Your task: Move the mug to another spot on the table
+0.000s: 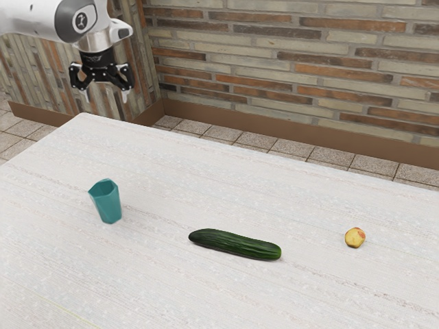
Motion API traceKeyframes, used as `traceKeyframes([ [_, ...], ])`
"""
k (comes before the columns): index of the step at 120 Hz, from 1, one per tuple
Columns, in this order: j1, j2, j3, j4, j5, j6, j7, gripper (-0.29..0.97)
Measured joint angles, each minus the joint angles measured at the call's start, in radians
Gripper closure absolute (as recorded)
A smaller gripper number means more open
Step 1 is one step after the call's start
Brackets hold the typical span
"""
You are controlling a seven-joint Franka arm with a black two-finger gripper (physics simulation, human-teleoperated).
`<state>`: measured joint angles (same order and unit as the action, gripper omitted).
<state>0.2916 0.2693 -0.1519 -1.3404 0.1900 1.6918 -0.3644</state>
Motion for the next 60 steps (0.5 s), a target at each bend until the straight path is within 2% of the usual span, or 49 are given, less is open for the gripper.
traceKeyframes([
  [12, 0.000, 0.013, 0.000, -0.001, 0.004, -0.008, 0.002, 0.00],
  [38, 0.004, 0.164, 0.042, -0.036, 0.001, 0.057, 0.006, 0.00],
  [60, 0.009, 0.228, 0.072, -0.041, -0.002, 0.094, 0.008, 0.00],
])
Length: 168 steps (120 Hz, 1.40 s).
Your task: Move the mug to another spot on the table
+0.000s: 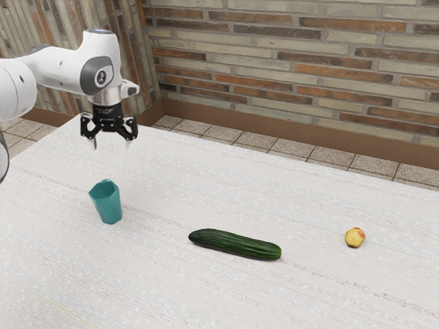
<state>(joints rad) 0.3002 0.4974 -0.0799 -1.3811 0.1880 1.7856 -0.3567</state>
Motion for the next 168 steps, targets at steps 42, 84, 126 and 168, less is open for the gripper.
traceKeyframes([
  [42, 0.020, 0.088, 0.045, -0.047, -0.079, 0.017, 0.006, 0.00],
  [84, 0.020, 0.133, 0.074, -0.066, -0.146, 0.019, 0.027, 0.12],
  [126, 0.020, 0.141, 0.080, -0.067, -0.149, 0.067, 0.057, 0.36],
  [168, 0.020, 0.112, 0.081, -0.109, -0.143, 0.088, 0.064, 0.51],
])
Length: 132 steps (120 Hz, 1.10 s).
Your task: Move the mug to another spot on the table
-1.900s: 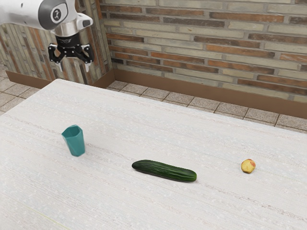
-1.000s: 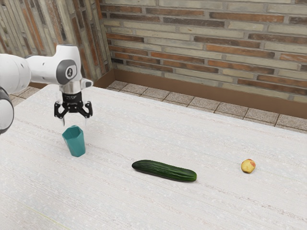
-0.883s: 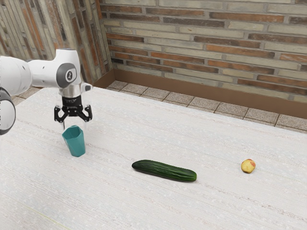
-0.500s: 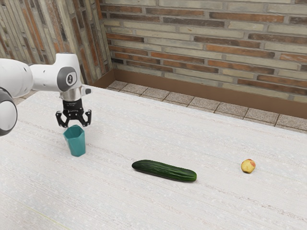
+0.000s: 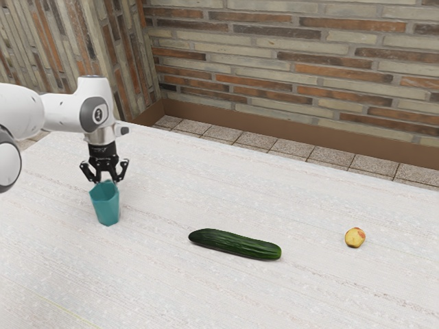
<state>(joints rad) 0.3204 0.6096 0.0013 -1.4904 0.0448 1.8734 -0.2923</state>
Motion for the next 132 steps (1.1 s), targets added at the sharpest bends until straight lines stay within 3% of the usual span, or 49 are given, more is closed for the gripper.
traceKeyframes([
  [47, -0.001, -0.133, -0.012, -0.118, -0.013, -0.014, 0.006, 0.62],
  [75, -0.003, -0.165, -0.111, -0.124, -0.040, -0.087, 0.009, 0.63],
  [103, -0.012, -0.128, -0.178, -0.104, -0.068, -0.107, 0.010, 0.63],
  [132, -0.060, 0.000, -0.190, -0.002, -0.081, -0.111, 0.010, 0.65],
])
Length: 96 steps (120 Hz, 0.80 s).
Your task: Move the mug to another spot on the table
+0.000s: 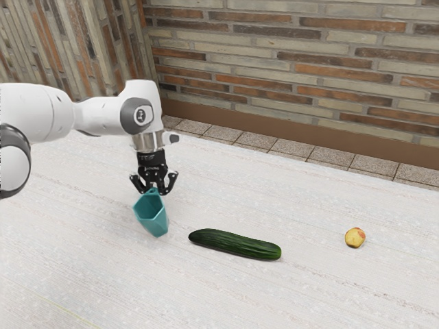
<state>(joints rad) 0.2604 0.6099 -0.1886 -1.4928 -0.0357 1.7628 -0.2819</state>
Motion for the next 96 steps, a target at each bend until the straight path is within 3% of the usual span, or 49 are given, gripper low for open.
traceKeyframes([
  [23, -0.013, 0.013, 0.000, 0.009, -0.004, 0.010, 0.004, 0.31],
  [39, -0.019, -0.022, 0.002, 0.000, -0.006, 0.015, 0.006, 0.17],
  [79, -0.046, -0.303, 0.009, -0.104, -0.001, 0.028, 0.007, 0.03],
  [96, -0.048, -0.377, 0.009, -0.086, 0.038, 0.020, 0.007, 0.02],
])
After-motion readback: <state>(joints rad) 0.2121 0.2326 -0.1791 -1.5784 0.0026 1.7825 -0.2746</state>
